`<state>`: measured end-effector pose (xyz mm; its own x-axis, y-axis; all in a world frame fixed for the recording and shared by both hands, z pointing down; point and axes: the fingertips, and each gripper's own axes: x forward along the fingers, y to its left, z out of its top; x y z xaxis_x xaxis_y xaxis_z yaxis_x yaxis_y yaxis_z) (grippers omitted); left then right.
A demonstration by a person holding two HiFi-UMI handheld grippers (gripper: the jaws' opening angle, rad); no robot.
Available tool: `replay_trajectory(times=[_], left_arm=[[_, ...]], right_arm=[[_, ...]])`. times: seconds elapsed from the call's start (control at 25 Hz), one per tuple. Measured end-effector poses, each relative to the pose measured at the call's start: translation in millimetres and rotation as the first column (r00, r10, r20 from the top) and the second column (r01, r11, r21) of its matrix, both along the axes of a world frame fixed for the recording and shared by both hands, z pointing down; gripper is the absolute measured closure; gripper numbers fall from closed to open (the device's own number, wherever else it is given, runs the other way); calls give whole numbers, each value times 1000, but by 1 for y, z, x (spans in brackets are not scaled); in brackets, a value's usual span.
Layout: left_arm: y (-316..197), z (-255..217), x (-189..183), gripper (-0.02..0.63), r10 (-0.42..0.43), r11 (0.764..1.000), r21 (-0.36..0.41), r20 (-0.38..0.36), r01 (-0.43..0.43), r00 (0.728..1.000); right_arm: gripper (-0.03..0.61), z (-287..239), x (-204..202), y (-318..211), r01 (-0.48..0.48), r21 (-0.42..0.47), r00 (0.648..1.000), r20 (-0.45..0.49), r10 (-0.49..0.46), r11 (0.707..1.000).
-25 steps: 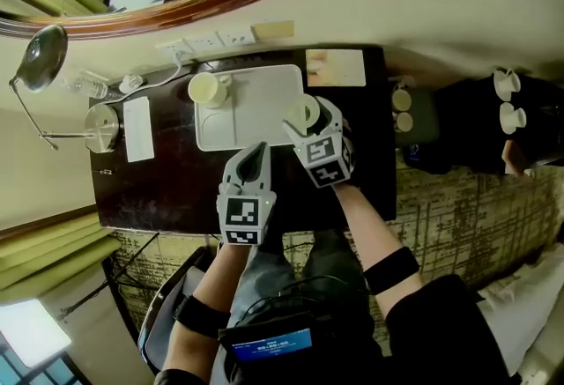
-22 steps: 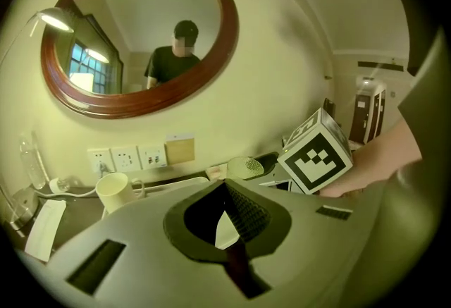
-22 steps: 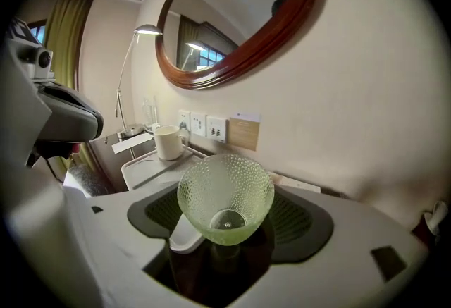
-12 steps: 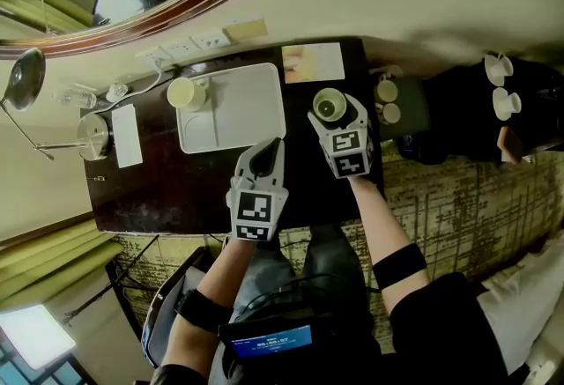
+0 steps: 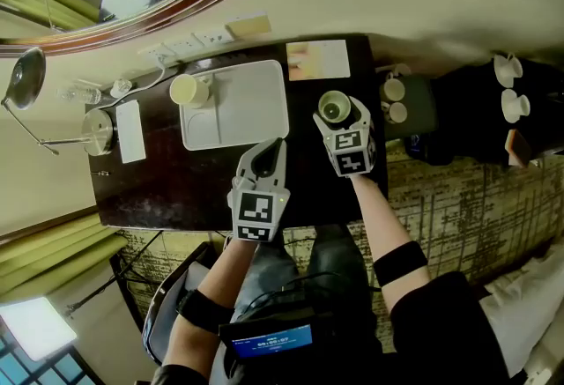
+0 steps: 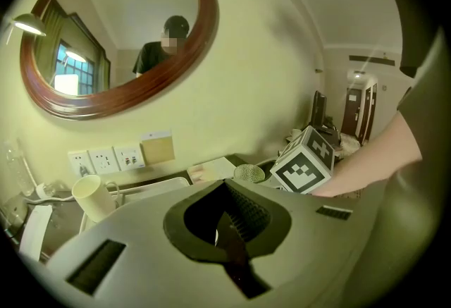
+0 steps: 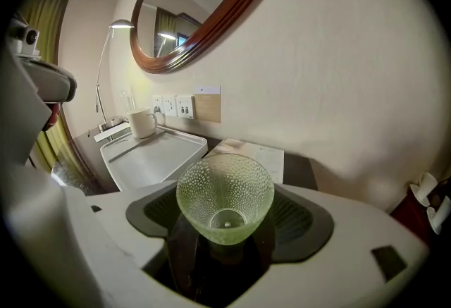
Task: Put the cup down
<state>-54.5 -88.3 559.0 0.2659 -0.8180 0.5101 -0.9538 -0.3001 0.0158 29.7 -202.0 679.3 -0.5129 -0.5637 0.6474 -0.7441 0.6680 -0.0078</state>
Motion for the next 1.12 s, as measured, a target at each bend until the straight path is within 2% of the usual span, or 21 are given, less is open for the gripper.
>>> replay_trajectory(times=[0.36,0.56,0.76,0.8,0.84,0.96,1.12], left_arm=[[-1,-4,5,614,1,1000,19,14,-1,1000],[0,-8,9,614,6,1000,26,15,-6,1000],[6,-25,11,614,5,999,52,5,-5,1000],[9,-30,11,614,6,999,53,1,-6,1000],[11,-35,12,614,7,999,53,-4,-6,1000],[17,-49,9,614,7,999,51,-20,-6,1000],[27,-64,-4,614,-1,997,71,-16,2,1000]], right_arm=[[127,10,9,7,-19,-13,1000,-18,19,1000],[115,2,18,12,-31,11,999,-32,32,999],[118,-28,31,36,-34,7,999,-4,34,999],[126,-37,32,42,-27,7,1000,4,27,1000],[171,-46,33,47,-20,6,1000,13,20,1000],[206,-79,38,58,-19,25,999,43,18,1000],[326,-118,43,72,-20,50,996,88,15,999]])
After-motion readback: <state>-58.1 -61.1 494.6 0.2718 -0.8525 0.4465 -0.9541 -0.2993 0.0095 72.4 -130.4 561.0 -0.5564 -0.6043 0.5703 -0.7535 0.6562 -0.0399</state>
